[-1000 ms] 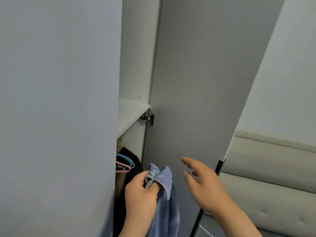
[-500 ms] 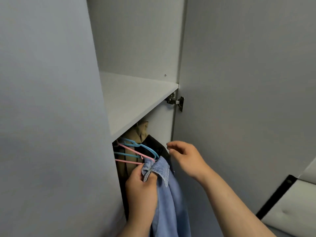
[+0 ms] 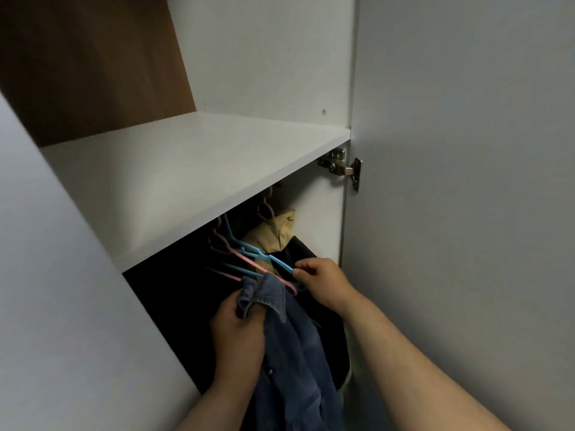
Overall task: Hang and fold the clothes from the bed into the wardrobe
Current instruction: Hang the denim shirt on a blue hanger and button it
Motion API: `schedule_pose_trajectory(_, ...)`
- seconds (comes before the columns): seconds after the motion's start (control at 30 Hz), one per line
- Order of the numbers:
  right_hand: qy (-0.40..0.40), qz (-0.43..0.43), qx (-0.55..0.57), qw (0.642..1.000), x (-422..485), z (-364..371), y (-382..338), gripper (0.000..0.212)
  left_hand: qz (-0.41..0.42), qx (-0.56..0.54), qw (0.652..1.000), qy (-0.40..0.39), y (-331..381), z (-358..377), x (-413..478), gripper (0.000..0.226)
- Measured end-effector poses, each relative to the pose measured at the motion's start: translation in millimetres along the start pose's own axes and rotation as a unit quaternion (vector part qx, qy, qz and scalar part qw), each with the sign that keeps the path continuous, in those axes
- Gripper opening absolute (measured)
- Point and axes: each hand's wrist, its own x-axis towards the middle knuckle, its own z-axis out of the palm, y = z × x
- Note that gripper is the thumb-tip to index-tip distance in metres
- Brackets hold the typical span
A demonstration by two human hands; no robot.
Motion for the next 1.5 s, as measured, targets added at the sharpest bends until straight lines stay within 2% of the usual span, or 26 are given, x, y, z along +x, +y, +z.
schedule_pose_trajectory(0.07, -0.01, -0.009, -0.007, 1.0, 3, 3, 5, 0.015, 0.002, 0.008, 1.0, 0.002, 1, 2, 3, 0.017)
schedule_pose_trajectory(0.27, -0.021, -0.013, -0.018, 1.0, 15, 12, 15, 0.022, 0.016, 0.04, 0.999, 0.026, 3, 4, 9, 0.023)
schedule_pose_trajectory(0.57, -0.004, -0.069, -0.015, 0.997, 22, 17, 20, 0.03, 0.013, 0.004, 1.0, 0.024, 1, 11, 11, 0.022)
schedule_pose_trajectory(0.73, 0.035, -0.066, -0.009, 0.997, 24, 15, 17, 0.017, 0.011, 0.022, 0.999, 0.02, -2, 7, 15, 0.019)
schedule_pose_trajectory(1.0, 0.07, -0.054, -0.032, 0.996, 20, 2, 4, 0.016, 0.011, 0.041, 0.999, -0.004, -5, 7, 16, 0.021)
schedule_pose_trajectory(1.13, 0.08, -0.035, -0.008, 0.996, 17, -2, -6, 0.016, 0.005, 0.044, 0.999, -0.011, -5, 5, 17, 0.025)
schedule_pose_trajectory(1.2, 0.08, -0.029, -0.012, 0.996, 14, -5, -7, 0.017, 0.009, 0.035, 0.999, -0.014, -4, 4, 16, 0.022)
schedule_pose_trajectory(1.3, 0.091, -0.015, -0.005, 0.996, 7, -11, -5, 0.018, 0.012, 0.014, 0.999, -0.031, -2, 2, 13, 0.005)
schedule_pose_trajectory(1.5, 0.125, -0.004, -0.004, 0.992, -7, -21, 2, 0.017, 0.006, -0.029, 0.997, -0.067, 3, 4, 1, 0.01)
